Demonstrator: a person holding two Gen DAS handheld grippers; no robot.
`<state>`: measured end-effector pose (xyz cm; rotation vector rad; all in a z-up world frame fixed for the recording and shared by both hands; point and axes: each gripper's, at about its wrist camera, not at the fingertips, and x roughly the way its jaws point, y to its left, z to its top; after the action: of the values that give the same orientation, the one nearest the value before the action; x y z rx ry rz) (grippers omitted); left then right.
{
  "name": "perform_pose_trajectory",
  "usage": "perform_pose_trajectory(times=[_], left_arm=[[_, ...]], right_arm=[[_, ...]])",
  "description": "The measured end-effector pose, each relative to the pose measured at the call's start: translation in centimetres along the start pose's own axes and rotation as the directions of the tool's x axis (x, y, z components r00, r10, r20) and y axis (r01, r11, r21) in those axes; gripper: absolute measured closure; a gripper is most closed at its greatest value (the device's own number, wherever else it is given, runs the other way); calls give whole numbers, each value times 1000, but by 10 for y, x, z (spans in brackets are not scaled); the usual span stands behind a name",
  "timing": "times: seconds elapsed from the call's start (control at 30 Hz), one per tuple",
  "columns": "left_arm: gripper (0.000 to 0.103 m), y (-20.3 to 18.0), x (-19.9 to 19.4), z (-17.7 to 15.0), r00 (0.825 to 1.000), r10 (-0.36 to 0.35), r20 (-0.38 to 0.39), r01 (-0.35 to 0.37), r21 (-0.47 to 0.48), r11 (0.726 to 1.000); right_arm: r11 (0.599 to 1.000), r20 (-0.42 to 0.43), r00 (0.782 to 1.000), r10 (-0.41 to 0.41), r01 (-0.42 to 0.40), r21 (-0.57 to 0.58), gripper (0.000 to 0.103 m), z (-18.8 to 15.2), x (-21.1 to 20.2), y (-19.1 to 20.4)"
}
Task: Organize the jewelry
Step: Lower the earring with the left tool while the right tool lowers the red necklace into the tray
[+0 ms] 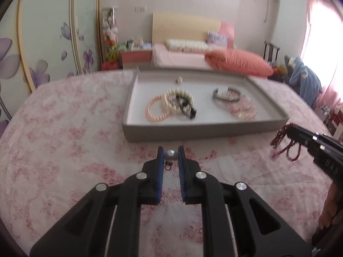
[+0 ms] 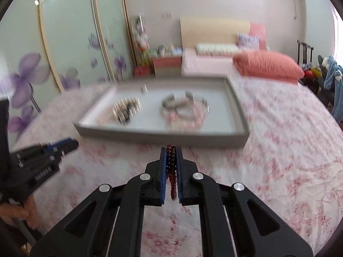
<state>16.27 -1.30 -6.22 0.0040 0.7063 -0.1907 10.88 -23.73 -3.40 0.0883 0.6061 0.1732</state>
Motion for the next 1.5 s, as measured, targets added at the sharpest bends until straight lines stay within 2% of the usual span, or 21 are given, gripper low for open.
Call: perform_pose_trajectory(times=[0.13, 0.27, 0.43, 0.6, 0.97, 1.23, 1.33, 1.5], left_arm=[[89, -3, -23, 1, 996, 24, 81, -24, -1, 1000], [89, -9, -40, 6, 988, 60, 141, -59, -12, 998], [89, -21, -62, 13, 966, 108, 236, -116, 18, 993], [89, -27, -76, 20, 951, 110, 290, -125, 35, 991], [89, -26, -79, 40, 943, 81, 323, -97, 32, 995], [89, -24, -47, 68, 944, 54, 326, -63, 16, 998], [89, -22, -31, 77, 945, 55, 322, -60, 5, 998], [89, -20, 4, 89, 958, 51, 282, -52, -4, 999]], right_arm=[[1000, 123, 992, 13, -12, -2, 94, 10, -28, 11], [1000, 199, 980, 2, 2, -19, 94, 19, -43, 20], [998, 298, 954, -37, 49, -33, 94, 25, -59, 29], [997, 353, 934, -55, 74, -39, 94, 27, -65, 30], [995, 384, 921, -71, 93, -38, 94, 35, -57, 27], [996, 375, 924, -78, 91, -15, 94, 57, -25, 26], [996, 355, 931, -85, 89, 4, 94, 67, -5, 23], [997, 291, 953, -80, 75, 28, 94, 75, 28, 17]])
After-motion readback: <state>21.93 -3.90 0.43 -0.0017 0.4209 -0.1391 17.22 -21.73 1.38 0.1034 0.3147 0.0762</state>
